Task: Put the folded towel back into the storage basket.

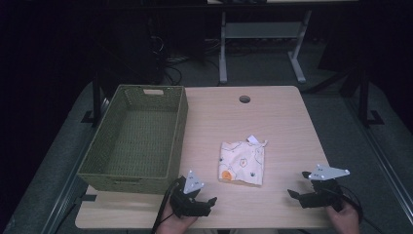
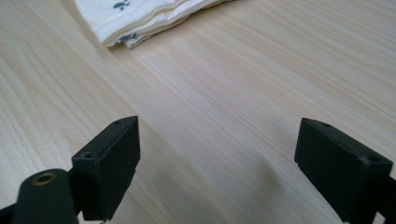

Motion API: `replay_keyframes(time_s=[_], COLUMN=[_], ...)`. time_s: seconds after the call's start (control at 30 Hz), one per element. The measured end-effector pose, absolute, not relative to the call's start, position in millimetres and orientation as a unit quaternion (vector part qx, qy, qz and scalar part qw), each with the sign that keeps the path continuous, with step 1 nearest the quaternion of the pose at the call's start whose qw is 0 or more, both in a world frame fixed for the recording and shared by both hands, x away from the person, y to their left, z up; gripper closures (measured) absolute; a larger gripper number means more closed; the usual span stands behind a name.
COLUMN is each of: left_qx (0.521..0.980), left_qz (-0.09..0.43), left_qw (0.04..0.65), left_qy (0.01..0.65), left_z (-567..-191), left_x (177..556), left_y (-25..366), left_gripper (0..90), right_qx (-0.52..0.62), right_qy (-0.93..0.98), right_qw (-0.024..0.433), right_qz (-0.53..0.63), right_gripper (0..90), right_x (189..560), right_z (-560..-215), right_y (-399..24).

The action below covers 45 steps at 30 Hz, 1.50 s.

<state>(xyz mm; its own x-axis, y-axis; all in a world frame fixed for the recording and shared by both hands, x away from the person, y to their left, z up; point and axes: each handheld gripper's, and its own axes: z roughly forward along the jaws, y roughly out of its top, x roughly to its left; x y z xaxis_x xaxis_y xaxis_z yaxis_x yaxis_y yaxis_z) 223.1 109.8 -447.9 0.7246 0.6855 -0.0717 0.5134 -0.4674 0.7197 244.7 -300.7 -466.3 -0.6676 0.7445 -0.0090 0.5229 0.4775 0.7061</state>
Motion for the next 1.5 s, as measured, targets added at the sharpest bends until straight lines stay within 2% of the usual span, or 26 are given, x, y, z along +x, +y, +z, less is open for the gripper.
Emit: replay_keyframes(time_s=[0.43, 1.2, 1.5], left_qx=[0.859, 0.889, 0.89], left_qz=[0.118, 0.096, 0.091], left_qw=[0.368, 0.315, 0.313], left_qy=[0.334, 0.317, 0.32], left_z=[-434, -417, -414], left_x=[229, 281, 294], left_y=[104, 61, 52], left_gripper=[27.2, 29.2, 30.1], right_qx=[0.387, 0.391, 0.392], right_qy=[0.836, 0.832, 0.831], right_qw=[0.167, 0.169, 0.167], right_qz=[0.35, 0.356, 0.358], right_gripper=[13.6, 13.7, 13.6], right_x=[246, 245, 246], right_z=[-467, -466, -466], right_y=[-304, -305, -306])
